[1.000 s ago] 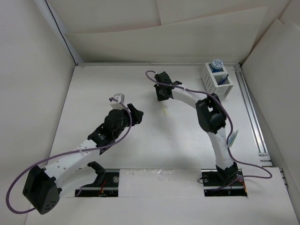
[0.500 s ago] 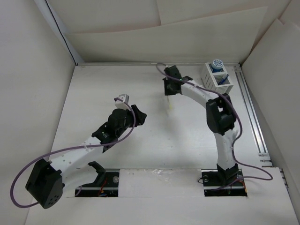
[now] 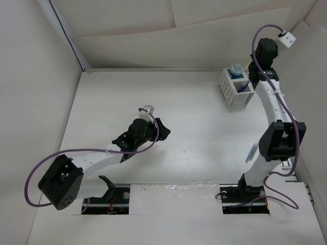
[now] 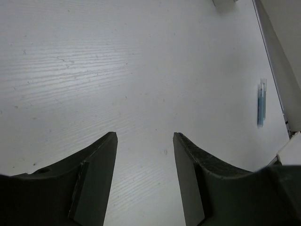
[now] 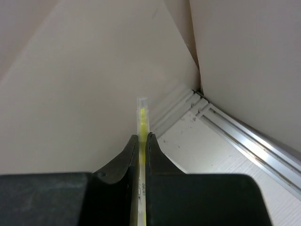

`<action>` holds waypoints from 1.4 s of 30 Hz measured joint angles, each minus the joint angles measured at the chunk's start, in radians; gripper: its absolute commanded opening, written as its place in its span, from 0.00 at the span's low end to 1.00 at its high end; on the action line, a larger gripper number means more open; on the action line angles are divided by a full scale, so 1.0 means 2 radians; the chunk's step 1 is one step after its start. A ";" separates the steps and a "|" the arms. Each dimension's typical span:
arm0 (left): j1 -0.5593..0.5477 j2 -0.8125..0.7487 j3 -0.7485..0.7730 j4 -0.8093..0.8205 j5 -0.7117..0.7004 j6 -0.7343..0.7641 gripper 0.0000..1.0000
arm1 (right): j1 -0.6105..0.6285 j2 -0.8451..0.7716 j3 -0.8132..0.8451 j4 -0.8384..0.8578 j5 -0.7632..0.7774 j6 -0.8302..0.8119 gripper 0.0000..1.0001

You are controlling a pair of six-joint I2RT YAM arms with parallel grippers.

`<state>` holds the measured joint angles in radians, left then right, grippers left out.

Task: Sort the stationery into containers
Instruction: Place the pen in the storage box.

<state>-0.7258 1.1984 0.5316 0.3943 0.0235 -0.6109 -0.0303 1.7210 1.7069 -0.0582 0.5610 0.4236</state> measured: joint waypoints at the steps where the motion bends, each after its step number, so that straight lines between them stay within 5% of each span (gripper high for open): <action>1: 0.000 0.005 0.000 0.004 0.002 0.000 0.47 | 0.002 0.012 -0.002 0.009 0.008 -0.001 0.00; 10: 0.000 0.044 0.000 0.022 0.023 0.001 0.46 | 0.004 0.097 -0.036 0.025 0.042 -0.017 0.00; 29: 0.000 0.048 0.000 0.037 0.028 0.001 0.46 | 0.027 0.114 -0.091 0.101 0.117 -0.087 0.00; 39: 0.000 0.070 0.014 0.036 0.036 0.014 0.46 | 0.049 0.098 -0.152 0.109 0.122 -0.084 0.72; 42: -0.012 0.091 0.037 0.026 0.035 0.025 0.49 | 0.055 0.070 -0.169 0.099 0.117 -0.074 0.85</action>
<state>-0.7490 1.3804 0.6056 0.4454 0.0933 -0.5610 0.0803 1.8606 1.3697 0.1394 0.7952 0.2760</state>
